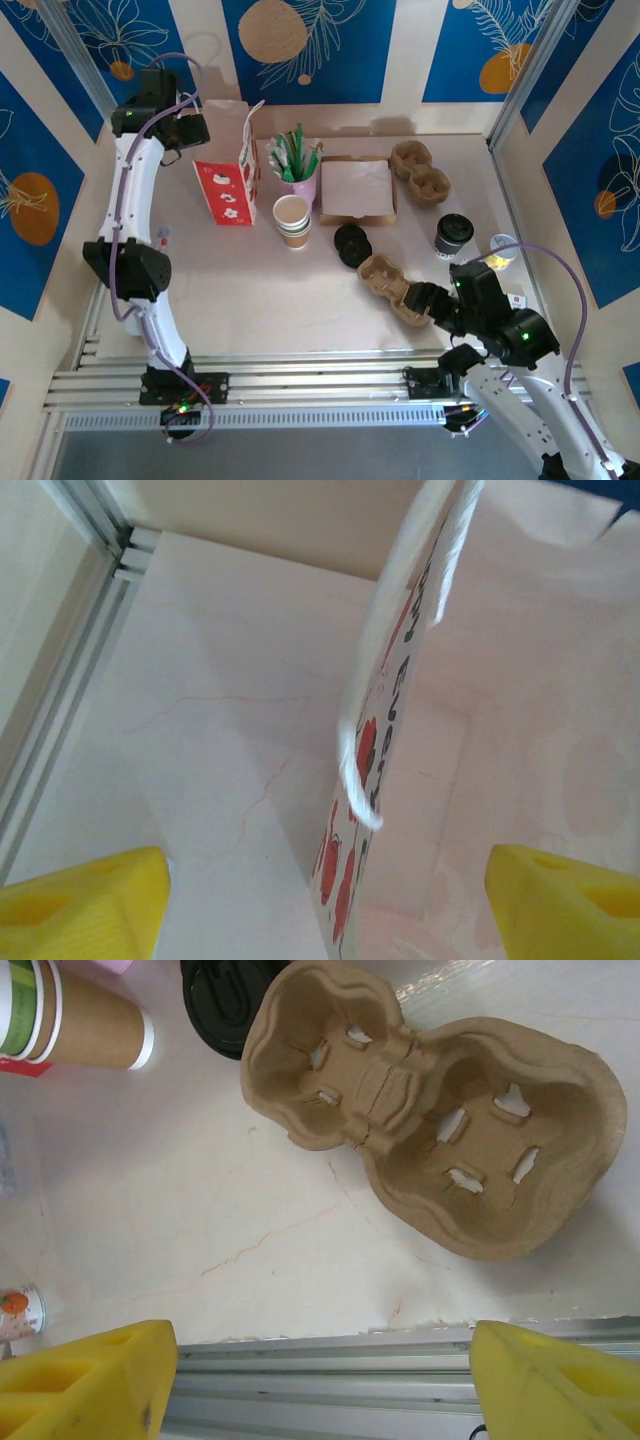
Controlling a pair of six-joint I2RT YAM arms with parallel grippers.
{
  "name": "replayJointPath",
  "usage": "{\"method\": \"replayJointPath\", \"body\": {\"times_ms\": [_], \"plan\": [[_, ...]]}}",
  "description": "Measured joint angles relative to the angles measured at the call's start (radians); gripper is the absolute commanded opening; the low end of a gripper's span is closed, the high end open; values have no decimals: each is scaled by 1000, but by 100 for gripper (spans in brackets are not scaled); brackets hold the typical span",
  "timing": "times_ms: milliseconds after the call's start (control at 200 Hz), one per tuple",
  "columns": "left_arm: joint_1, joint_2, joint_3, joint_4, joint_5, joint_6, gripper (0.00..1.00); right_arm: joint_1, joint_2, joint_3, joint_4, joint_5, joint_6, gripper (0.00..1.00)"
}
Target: Pack the takeout coffee
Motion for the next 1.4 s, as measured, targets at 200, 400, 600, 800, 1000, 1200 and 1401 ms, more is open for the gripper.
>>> {"method": "replayJointPath", "body": {"times_ms": [200, 400, 600, 800, 1000, 1200, 1401], "plan": [[0, 88, 40, -19, -5, 15, 67, 63, 8, 6, -3, 18, 2, 77], [0, 125, 69, -22, -13, 19, 53, 144, 42, 6, 3, 50, 18, 77], [3, 131, 85, -26, -13, 18, 34, 225, 78, 8, 4, 108, 38, 76], [4, 138, 87, -28, -12, 18, 16, 282, 95, 13, 4, 150, 59, 76], [10, 134, 87, -36, -7, 9, 0, 320, 97, 18, -5, 186, 74, 76], [13, 11, 9, -40, 18, -13, 0, 340, 125, 34, -7, 211, 76, 76], [13, -241, -62, -37, 32, -29, 0, 355, 141, 63, -15, 226, 64, 76]]}}
